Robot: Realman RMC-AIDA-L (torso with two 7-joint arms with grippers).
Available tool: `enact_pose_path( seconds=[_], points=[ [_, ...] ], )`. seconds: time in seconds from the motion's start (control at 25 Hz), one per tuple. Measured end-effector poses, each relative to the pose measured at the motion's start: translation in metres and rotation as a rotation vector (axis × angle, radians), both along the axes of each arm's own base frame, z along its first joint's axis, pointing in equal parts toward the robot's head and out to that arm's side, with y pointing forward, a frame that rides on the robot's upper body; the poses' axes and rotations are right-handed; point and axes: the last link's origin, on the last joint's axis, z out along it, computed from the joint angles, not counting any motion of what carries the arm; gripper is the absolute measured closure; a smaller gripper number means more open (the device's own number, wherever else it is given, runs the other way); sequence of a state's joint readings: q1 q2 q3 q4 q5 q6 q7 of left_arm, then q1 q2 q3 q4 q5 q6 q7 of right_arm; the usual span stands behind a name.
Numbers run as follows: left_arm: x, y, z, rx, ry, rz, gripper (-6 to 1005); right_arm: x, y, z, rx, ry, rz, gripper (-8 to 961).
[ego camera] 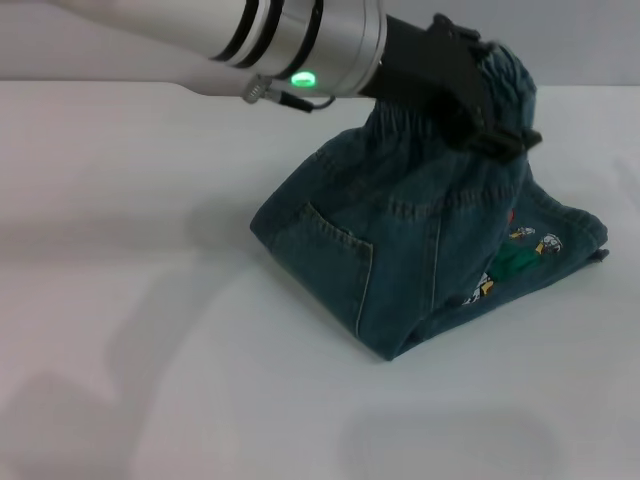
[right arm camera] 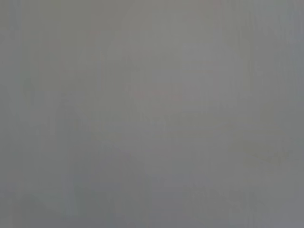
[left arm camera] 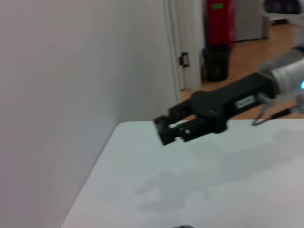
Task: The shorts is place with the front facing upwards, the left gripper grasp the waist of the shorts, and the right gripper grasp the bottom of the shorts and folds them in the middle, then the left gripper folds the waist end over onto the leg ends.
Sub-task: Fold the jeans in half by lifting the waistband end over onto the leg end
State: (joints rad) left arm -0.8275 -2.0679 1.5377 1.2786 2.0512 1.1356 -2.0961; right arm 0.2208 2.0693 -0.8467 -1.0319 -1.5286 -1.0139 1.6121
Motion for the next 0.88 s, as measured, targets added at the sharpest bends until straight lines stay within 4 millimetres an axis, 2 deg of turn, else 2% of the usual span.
enact_pose_path(
  seconds=[0.12,0.32,0.52,0.72,0.88],
  points=[
    [-0.002,-0.009,-0.006,-0.036,0.021,-0.055,177,0.0,0.0,0.0,0.0,0.001,0.0,495],
    [-0.006,-0.014,-0.012,-0.047,0.043,-0.084,179,-0.004,-0.001,-0.003,-0.02,0.005,0.023,495],
    [-0.01,-0.014,-0.014,-0.044,0.056,-0.081,180,-0.024,-0.003,-0.008,-0.083,0.017,0.13,495],
    [-0.014,-0.013,-0.017,-0.043,0.069,-0.076,182,-0.045,-0.017,-0.015,-0.208,-0.01,0.26,496],
    [-0.014,-0.012,-0.016,-0.037,0.073,-0.071,183,-0.049,-0.031,-0.019,-0.322,-0.056,0.279,496]
  ],
)
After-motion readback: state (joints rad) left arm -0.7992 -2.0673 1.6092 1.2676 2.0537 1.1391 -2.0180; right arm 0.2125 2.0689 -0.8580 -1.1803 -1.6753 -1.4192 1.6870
